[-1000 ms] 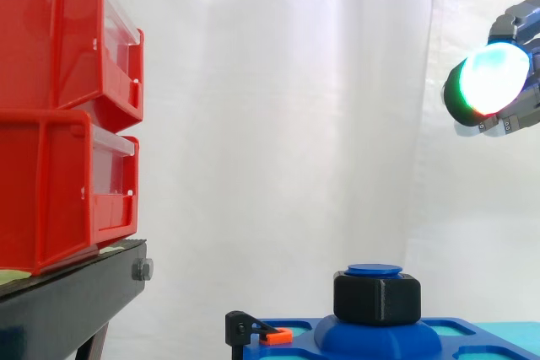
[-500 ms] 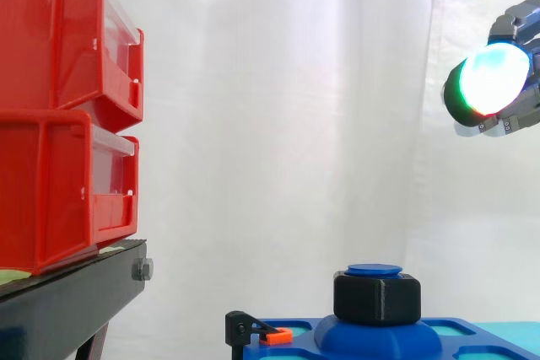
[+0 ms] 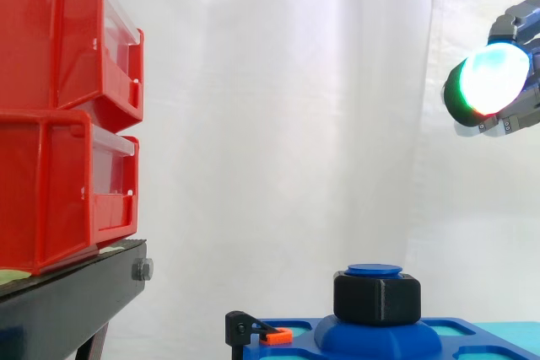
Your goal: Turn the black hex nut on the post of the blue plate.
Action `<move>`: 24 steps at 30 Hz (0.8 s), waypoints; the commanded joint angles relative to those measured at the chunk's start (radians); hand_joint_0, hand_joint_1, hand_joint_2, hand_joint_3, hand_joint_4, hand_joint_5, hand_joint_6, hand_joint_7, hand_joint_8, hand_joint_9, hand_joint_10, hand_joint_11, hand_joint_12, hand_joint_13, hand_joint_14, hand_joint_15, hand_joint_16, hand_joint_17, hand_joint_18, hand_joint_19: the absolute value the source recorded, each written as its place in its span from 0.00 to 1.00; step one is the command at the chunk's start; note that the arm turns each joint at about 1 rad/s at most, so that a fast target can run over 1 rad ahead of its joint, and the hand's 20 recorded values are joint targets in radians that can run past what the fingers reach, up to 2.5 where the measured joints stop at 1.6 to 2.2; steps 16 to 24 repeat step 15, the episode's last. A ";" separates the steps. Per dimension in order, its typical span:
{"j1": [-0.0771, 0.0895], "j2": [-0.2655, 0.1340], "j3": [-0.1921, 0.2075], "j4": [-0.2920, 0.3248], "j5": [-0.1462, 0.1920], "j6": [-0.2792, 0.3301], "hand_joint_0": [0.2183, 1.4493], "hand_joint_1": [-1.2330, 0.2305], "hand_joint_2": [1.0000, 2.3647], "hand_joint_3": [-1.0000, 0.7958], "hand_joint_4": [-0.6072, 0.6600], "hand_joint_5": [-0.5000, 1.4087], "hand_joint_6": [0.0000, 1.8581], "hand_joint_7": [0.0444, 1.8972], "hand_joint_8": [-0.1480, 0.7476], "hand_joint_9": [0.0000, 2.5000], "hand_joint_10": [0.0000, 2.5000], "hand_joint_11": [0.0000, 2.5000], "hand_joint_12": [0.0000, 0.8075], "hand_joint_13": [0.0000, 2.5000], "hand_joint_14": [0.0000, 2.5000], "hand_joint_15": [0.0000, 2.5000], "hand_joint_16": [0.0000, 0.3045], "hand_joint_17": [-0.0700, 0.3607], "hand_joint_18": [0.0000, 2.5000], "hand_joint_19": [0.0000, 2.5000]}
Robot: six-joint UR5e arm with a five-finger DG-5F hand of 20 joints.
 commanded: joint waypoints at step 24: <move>0.000 0.000 0.000 0.000 0.000 0.000 0.19 0.60 0.00 0.28 0.54 0.13 0.27 0.35 0.26 0.00 0.00 0.00 0.35 0.00 0.00 0.01 0.15 0.40 0.00 0.05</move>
